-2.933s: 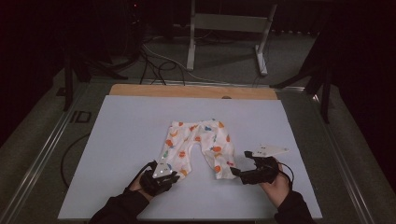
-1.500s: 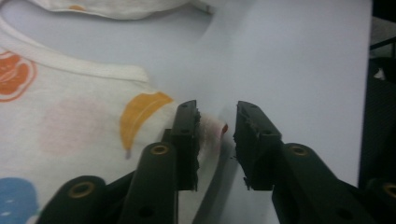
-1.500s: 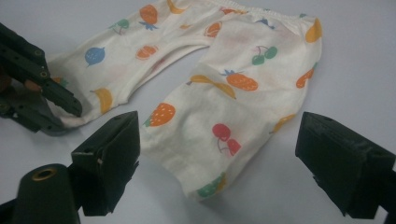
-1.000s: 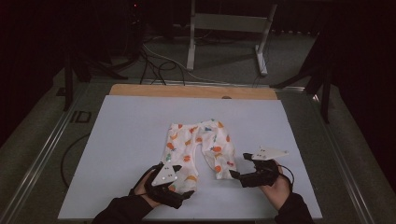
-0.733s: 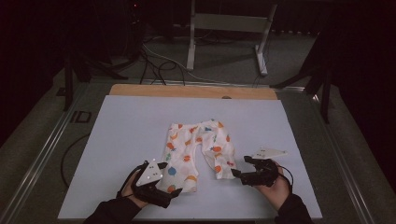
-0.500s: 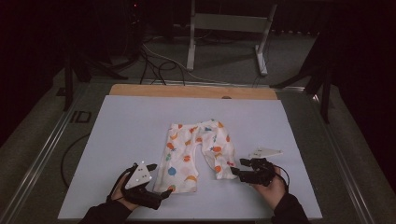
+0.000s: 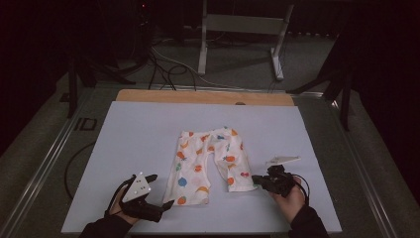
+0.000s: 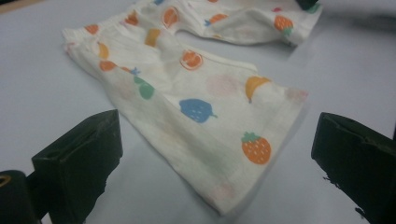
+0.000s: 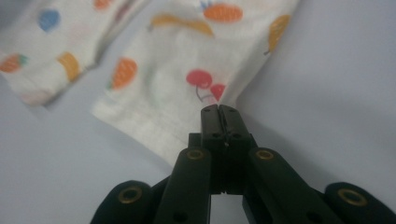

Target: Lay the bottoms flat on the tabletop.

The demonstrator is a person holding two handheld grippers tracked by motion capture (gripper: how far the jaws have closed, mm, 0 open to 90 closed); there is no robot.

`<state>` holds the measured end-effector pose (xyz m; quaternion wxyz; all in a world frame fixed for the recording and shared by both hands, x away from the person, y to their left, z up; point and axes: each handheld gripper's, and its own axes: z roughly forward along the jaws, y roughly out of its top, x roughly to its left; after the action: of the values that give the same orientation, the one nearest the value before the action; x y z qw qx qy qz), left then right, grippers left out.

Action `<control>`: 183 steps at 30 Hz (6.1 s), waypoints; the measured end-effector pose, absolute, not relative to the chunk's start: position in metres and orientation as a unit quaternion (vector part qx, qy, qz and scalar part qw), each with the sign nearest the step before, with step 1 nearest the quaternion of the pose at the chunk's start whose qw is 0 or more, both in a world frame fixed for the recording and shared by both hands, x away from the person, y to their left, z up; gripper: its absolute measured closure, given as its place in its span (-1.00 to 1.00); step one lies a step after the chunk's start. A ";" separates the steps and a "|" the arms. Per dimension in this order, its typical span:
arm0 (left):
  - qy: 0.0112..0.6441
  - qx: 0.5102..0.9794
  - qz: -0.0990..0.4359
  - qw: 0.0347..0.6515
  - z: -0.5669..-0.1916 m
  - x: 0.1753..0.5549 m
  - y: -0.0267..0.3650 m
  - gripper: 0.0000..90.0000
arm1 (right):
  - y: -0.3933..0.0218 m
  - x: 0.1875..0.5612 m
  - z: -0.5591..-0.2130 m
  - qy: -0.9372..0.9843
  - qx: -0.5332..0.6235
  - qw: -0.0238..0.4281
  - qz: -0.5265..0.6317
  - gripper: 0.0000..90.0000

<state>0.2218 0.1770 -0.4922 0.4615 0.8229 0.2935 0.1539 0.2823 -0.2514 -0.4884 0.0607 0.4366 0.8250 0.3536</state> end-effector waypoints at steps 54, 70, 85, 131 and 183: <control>0.298 0.804 0.166 0.486 -0.493 0.226 0.181 -0.95 | -0.215 0.258 -0.490 0.870 0.336 0.104 0.345 0.41; 0.299 0.804 0.164 0.488 -0.493 0.227 0.181 -0.95 | -0.202 0.256 -0.483 0.875 0.328 0.121 0.336 0.97; 0.296 0.806 0.161 0.486 -0.493 0.226 0.182 -0.95 | -0.149 0.241 -0.480 0.892 0.267 0.073 0.357 0.96; 0.275 0.821 0.109 0.488 -0.480 0.232 0.171 -0.97 | -0.229 0.269 -0.471 0.805 0.329 0.118 0.480 -0.68; 0.394 0.835 0.103 0.370 -0.490 0.416 0.140 -0.84 | -0.201 0.430 -0.478 0.797 0.427 0.102 0.414 -0.71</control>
<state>0.4164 0.1402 -0.4900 0.3699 0.8350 0.3941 0.1029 0.4301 -0.2006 -0.4779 0.1020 0.4272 0.7971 0.4143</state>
